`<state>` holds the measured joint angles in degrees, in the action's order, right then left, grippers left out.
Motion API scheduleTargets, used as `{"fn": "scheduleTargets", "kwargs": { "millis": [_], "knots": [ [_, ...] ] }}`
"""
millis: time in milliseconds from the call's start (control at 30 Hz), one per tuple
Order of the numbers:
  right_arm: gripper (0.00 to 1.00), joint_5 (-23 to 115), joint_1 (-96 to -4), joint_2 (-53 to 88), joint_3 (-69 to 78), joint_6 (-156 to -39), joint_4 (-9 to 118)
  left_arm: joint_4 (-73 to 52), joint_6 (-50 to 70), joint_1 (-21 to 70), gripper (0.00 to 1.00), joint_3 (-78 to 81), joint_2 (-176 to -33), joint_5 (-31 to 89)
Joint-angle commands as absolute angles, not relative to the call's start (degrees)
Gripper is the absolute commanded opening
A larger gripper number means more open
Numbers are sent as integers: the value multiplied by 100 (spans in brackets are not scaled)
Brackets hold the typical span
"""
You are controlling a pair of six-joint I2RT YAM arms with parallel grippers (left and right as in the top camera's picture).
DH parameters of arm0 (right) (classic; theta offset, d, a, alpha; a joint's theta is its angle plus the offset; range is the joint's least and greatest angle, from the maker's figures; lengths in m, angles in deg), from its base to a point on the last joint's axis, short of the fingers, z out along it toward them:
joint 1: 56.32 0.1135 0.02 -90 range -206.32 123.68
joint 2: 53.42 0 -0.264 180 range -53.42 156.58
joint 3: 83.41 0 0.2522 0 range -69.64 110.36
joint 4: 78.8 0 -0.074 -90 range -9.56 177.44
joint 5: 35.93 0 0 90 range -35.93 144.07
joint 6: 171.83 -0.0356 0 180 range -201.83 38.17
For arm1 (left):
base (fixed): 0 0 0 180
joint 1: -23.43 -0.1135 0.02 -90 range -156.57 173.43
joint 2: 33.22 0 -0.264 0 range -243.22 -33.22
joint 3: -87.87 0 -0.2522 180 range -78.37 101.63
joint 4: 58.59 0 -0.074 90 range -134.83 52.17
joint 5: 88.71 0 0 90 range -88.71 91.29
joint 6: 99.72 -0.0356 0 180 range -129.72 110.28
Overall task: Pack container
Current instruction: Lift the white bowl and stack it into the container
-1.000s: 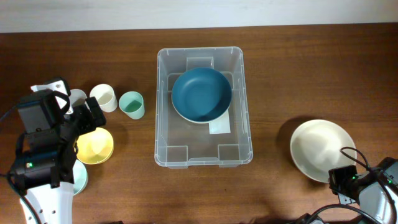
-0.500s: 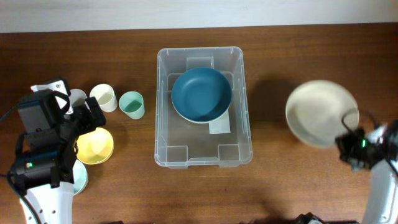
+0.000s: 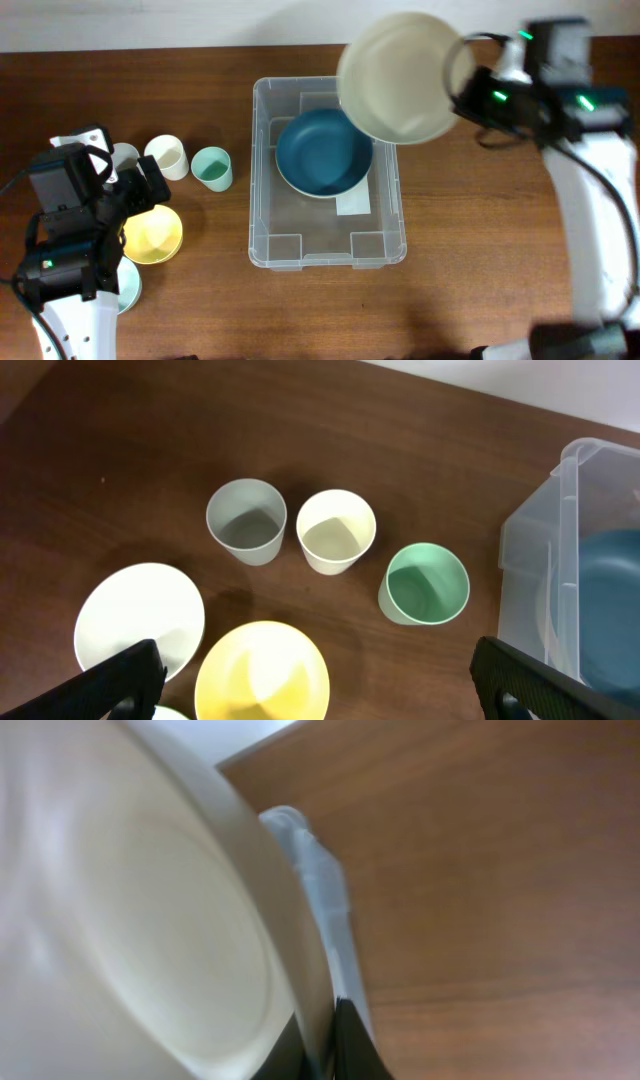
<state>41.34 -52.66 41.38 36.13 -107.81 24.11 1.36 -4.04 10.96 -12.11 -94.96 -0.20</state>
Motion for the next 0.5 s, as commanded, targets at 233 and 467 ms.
{"fn": "scheduleTargets", "kwargs": {
  "millis": [233, 467],
  "knots": [
    [4, 4451, -4007, 6313, 4855, -10398, 1954, 134, -352, 1063, 100, -1137, -9504, 6],
    [5, 4582, -3758, 6787, 4855, -10344, 1924, 132, -352, 1063, 100, -1137, -9504, 6]
  ]
}}
